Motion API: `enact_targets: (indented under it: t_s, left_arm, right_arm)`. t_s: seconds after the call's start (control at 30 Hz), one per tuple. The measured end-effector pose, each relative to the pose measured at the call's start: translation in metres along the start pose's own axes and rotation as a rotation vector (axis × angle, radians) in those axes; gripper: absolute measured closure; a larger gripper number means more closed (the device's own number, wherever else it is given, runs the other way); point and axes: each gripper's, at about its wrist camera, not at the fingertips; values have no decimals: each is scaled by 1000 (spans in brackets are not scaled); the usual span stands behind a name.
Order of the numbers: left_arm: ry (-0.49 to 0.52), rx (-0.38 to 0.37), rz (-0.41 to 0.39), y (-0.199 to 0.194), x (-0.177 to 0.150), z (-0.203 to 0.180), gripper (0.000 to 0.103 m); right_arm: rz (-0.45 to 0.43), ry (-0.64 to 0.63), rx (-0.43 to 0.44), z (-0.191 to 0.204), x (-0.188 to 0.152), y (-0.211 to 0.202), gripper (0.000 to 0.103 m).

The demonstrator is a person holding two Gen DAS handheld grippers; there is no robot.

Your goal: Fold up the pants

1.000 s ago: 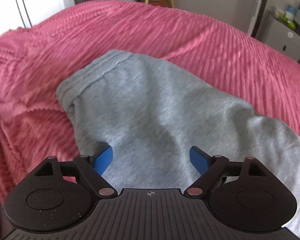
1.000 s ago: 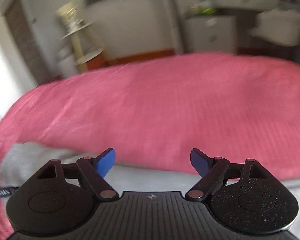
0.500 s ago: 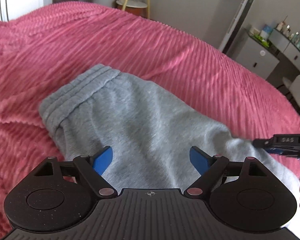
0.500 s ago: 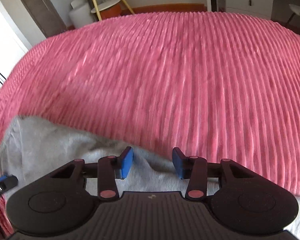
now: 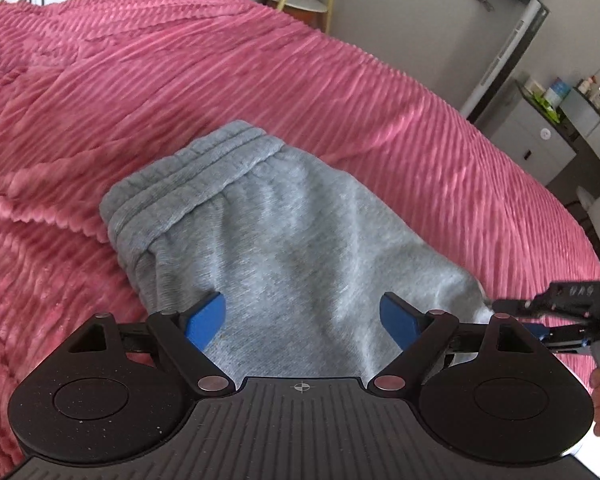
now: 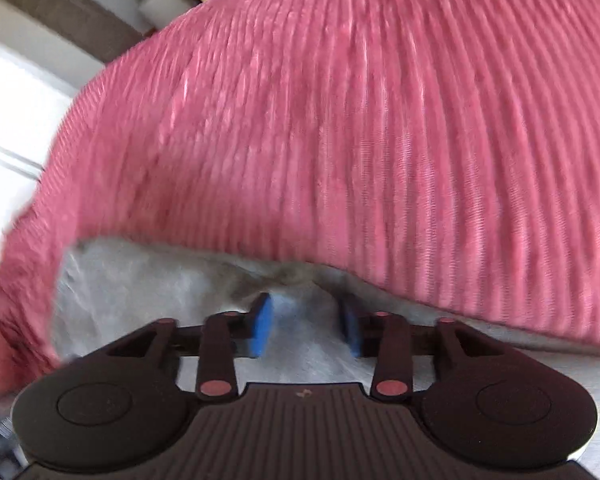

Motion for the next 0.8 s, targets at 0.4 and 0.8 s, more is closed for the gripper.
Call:
enact_targets:
  t_s: [0.4, 0.8]
  left_arm:
    - [-12, 15, 2, 3, -1, 0, 14]
    - [10, 37, 7, 11, -3, -2, 11]
  right_arm:
    - [-155, 214, 251, -35, -12, -29, 100]
    - [-71, 125, 106, -18, -24, -20, 91]
Point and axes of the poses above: each gripper's, at about its wrist camera, not at the fingertips, and y roughly the way its jaws point, z to its left, x to its top, and after that the axes turned 14 degrees about -x, right-handed
